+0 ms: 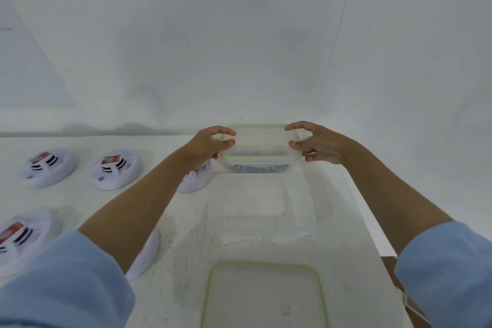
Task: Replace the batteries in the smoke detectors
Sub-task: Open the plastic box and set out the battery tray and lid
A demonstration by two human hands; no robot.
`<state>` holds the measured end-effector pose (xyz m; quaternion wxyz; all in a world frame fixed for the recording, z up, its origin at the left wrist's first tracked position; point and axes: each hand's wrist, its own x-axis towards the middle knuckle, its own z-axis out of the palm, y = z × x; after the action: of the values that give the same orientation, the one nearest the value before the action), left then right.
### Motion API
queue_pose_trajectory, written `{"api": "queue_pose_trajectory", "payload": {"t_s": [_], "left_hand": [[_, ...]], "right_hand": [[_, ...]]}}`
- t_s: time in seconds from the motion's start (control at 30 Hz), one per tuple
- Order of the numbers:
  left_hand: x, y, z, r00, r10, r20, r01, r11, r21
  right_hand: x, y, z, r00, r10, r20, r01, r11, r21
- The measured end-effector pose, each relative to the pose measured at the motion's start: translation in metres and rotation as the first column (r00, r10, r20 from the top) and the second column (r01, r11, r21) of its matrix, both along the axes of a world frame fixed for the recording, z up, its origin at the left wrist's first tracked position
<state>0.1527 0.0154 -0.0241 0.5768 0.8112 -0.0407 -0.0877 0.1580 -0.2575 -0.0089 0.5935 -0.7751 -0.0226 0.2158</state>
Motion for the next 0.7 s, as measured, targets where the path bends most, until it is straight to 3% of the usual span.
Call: {"api": "queue_pose_trajectory", "payload": {"t_s": [0.13, 0.2, 0.23, 0.3, 0.4, 0.43, 0.53, 0.63, 0.7], "left_hand": [[0.000, -0.012, 0.006, 0.934, 0.237, 0.266, -0.300, 0.926, 0.231], [-0.003, -0.019, 0.009, 0.913, 0.300, 0.278, -0.390, 0.843, 0.370], [-0.005, -0.022, 0.012, 0.923, 0.320, 0.213, -0.381, 0.833, 0.400], [-0.002, -0.027, 0.019, 0.935, 0.353, 0.019, -0.342, 0.891, 0.298], [0.007, -0.029, 0.024, 0.957, 0.271, -0.108, -0.280, 0.957, -0.074], [0.009, -0.029, 0.022, 0.970, 0.235, -0.069, -0.242, 0.963, -0.117], [0.011, -0.031, 0.017, 0.984, 0.179, 0.008, -0.179, 0.984, 0.000], [0.003, -0.040, 0.017, 0.927, 0.212, -0.310, -0.264, 0.955, -0.138], [0.000, -0.047, 0.013, 0.916, 0.205, -0.346, -0.293, 0.930, -0.224]], "right_hand": [[-0.003, 0.007, -0.005, 1.000, -0.021, 0.019, 0.021, 0.999, 0.040], [-0.007, 0.009, -0.008, 0.996, -0.086, 0.029, 0.084, 0.995, 0.052], [-0.010, 0.007, -0.009, 0.993, -0.111, 0.037, 0.109, 0.993, 0.044], [-0.013, 0.000, -0.009, 0.988, -0.142, 0.064, 0.142, 0.990, 0.003], [-0.010, -0.006, -0.006, 0.978, -0.190, 0.083, 0.194, 0.981, -0.033], [-0.009, -0.005, -0.006, 0.977, -0.197, 0.079, 0.200, 0.979, -0.033], [-0.004, 0.005, -0.008, 0.980, -0.190, 0.063, 0.190, 0.982, 0.018], [-0.001, 0.012, -0.008, 0.981, -0.175, 0.085, 0.175, 0.984, 0.004], [0.002, 0.013, -0.007, 0.985, -0.151, 0.077, 0.153, 0.988, -0.021]]}}
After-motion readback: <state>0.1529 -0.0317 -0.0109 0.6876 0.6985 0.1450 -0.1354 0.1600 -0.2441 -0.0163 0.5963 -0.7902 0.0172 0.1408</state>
